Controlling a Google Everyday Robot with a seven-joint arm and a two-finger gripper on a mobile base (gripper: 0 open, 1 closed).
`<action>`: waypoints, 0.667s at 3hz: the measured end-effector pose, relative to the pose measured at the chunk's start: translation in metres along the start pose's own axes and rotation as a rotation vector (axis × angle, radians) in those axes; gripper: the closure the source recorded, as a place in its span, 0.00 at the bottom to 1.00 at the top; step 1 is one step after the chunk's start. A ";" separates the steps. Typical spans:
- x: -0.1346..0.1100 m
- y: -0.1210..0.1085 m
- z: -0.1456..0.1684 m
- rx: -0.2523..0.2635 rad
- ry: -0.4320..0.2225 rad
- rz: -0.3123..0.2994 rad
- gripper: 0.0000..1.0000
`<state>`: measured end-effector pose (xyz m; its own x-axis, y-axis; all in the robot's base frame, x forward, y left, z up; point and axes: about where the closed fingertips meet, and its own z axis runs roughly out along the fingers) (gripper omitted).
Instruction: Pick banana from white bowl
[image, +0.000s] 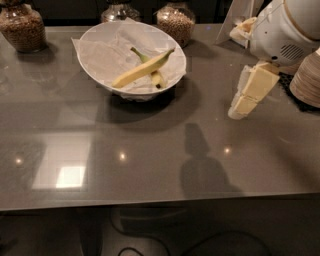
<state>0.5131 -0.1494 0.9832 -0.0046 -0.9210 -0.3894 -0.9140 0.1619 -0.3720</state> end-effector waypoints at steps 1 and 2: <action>-0.043 -0.047 0.038 0.022 -0.151 -0.070 0.00; -0.043 -0.047 0.038 0.022 -0.151 -0.070 0.00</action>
Offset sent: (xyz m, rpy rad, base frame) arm 0.0412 0.0341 0.0018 0.0785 -0.0508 0.0794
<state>0.5711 -0.1039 0.9857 0.1216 -0.8669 -0.4834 -0.9007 0.1083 -0.4208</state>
